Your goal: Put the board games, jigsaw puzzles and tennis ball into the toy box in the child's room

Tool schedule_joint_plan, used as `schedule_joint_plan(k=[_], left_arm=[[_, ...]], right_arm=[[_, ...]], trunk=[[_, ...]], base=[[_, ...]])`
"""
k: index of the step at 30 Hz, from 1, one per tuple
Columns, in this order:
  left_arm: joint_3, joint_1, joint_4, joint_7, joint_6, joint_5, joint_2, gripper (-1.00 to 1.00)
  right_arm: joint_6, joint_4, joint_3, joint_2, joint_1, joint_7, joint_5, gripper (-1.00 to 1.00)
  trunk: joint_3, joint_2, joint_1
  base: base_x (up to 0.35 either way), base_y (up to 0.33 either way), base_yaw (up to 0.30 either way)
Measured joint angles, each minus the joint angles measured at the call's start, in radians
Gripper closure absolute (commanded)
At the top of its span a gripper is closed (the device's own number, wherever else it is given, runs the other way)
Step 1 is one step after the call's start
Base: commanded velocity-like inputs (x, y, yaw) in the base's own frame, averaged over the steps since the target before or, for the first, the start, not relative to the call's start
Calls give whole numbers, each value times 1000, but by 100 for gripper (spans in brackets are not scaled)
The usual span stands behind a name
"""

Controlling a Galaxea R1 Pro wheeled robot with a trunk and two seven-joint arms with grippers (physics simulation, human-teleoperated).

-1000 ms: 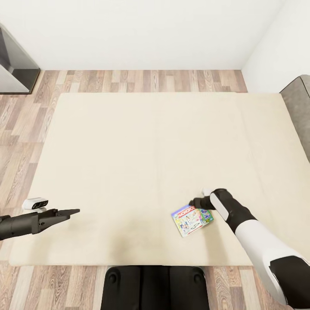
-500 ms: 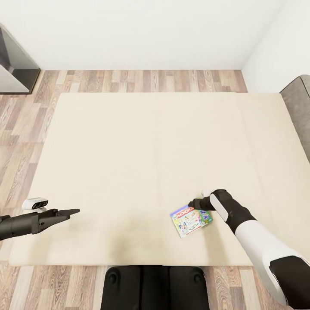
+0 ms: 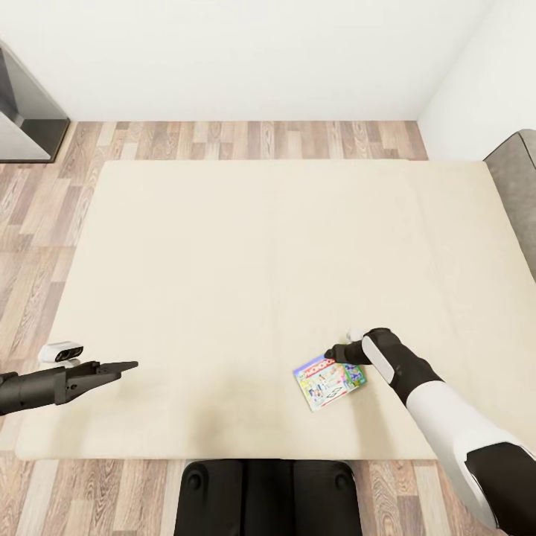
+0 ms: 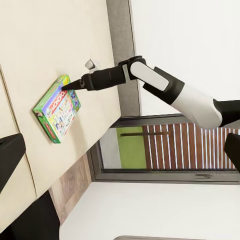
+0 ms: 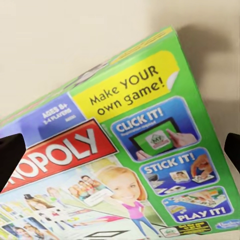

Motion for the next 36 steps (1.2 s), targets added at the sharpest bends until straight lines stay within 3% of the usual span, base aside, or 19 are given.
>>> schedule_joint_plan(k=[14,23,36], left_arm=[[0,0,0,0,0,0,1,-100],[0,0,0,0,0,0,2,-100],[0,0,0,0,0,0,2,-100]], right_arm=[[0,0,4,0,0,81,10,-100],[0,0,4,4,1,93,57,-100],[0,8,6,6,1,95,68,-100]], trunk=[[9,0,0],[12,0,0],[13,0,0]], base=[[0,0,0],[0,0,0],[0,0,0]])
